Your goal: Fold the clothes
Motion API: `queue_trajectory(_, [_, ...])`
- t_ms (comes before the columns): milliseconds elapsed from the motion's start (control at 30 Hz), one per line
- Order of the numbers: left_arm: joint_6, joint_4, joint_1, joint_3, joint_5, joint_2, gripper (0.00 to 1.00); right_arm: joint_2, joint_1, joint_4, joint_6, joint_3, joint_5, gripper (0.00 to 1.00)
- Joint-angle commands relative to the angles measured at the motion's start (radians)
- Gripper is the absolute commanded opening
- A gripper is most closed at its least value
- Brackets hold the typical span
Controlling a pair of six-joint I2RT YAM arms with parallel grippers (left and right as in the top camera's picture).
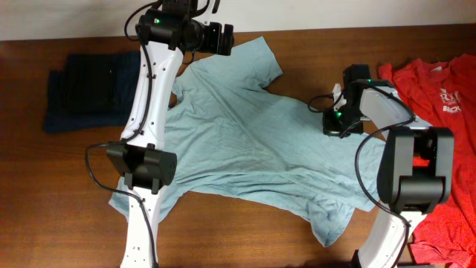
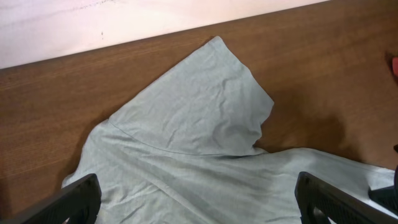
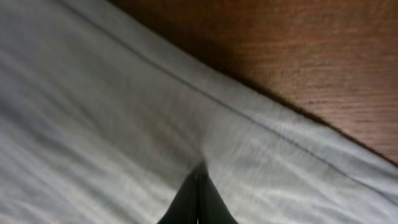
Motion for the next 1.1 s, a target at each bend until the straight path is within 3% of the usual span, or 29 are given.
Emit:
queue_trajectory(0, [0.008, 0.002, 0.004, -0.007, -0.004, 0.003, 0.99, 0.066, 0.004, 0.031, 0.034, 0.009, 0.024, 0.04])
queue_trajectory(367, [0.008, 0.002, 0.004, -0.007, -0.004, 0.003, 0.99, 0.194, 0.004, 0.222, 0.037, 0.009, 0.043, 0.04])
queue_trajectory(900, [0.008, 0.002, 0.004, -0.007, -0.004, 0.003, 0.99, 0.243, 0.005, 0.669, 0.032, 0.010, 0.166, 0.04])
queue_trajectory(1067, [0.008, 0.002, 0.004, -0.007, -0.004, 0.003, 0.99, 0.237, 0.005, 0.681, 0.029, 0.073, 0.107, 0.04])
